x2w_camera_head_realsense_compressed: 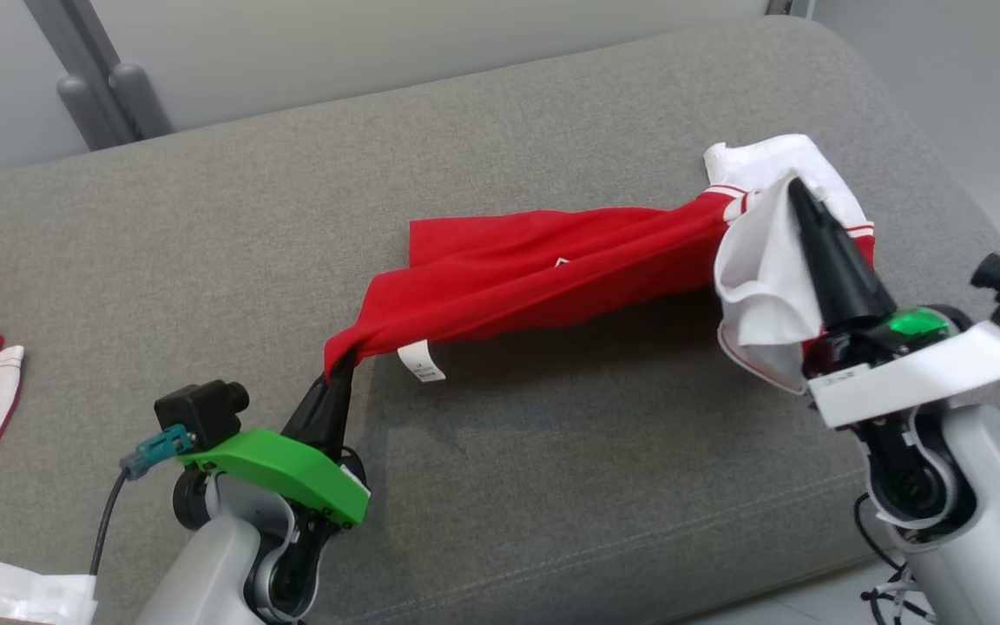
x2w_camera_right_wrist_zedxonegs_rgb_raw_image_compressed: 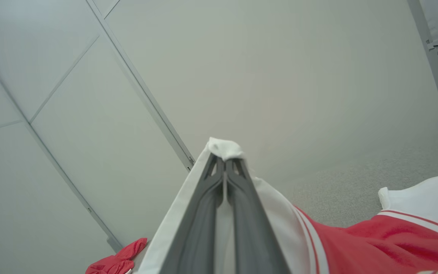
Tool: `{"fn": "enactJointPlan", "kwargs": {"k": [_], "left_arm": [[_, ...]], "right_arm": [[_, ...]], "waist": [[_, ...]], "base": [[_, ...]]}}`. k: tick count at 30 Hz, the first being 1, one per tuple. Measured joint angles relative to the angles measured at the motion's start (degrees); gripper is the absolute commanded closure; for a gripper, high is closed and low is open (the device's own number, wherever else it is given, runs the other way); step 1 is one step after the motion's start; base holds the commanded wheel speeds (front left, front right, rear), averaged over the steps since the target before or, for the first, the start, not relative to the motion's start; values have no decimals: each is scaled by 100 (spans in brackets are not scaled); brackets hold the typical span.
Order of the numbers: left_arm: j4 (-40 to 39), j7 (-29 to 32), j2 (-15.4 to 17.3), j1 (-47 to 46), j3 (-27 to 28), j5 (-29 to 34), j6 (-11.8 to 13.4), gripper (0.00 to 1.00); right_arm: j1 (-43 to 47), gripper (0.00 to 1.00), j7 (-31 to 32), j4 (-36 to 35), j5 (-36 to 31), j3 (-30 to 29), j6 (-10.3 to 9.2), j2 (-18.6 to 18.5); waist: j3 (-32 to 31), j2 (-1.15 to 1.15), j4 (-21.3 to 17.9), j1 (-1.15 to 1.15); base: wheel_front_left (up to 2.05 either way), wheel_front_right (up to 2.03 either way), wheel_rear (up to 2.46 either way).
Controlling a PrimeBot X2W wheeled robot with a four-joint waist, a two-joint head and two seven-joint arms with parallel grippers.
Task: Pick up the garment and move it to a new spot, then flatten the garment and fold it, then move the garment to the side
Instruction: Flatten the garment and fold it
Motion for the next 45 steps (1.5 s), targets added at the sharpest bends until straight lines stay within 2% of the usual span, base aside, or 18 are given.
{"fn": "enactJointPlan", "kwargs": {"k": [7,11,16,20,21,25,29,32,36,39,42,45], "left_arm": [[-701,-2,26,175,216,-243,43,100],[-1324,-9,66,214,382,-363,74,100],[-2167,-3,335,324,528,-363,181,100],[-2970,107,556,514,697,-364,398,100],[-3394,234,689,606,759,-364,514,100],[-4194,565,996,657,842,-321,838,100],[-4702,1020,1256,657,956,-321,1105,100],[-4770,1374,1500,564,1116,-369,1149,100],[-4581,1916,1673,88,1145,-610,1150,100],[-4275,2280,1648,-397,1122,-915,1151,100],[-4010,2484,1568,-794,1093,-1059,1157,100],[-3535,2703,1412,-1502,1000,-1032,1210,100]], "right_arm": [[122,100,214,-1341,257,-667,-9,-590],[287,100,421,-1989,422,-999,-119,-894],[551,100,797,-2594,542,-1362,-276,-1340],[719,100,1250,-3167,877,-1397,-312,-1627],[793,100,1544,-3460,1036,-1322,-307,-1818],[872,100,2089,-3786,1388,-1192,-313,-2139],[860,100,2498,-3869,1811,-1240,-423,-2331],[610,100,2829,-3691,2061,-1245,-526,-2426],[-32,100,3326,-3067,2331,-1150,-783,-2519],[-591,100,3696,-2580,2406,-981,-1006,-2570],[-1033,100,3858,-2304,2414,-903,-1106,-2530],[-1912,100,3863,-1822,2254,-960,-1260,-2210]], "waist": [[-220,0,-10,0],[-319,0,52,0],[-444,0,155,0],[-541,0,249,0],[-562,0,302,0],[-505,0,377,0],[-327,0,442,0],[-145,0,507,0],[131,0,623,0],[345,0,728,0],[489,0,811,0],[703,0,954,0]], "base": [[0,0,0],[0,0,0],[0,0,0],[0,0,0],[0,0,0],[0,0,0],[0,0,0],[0,0,0],[0,0,0],[0,0,0],[0,0,0],[0,0,0]]}}
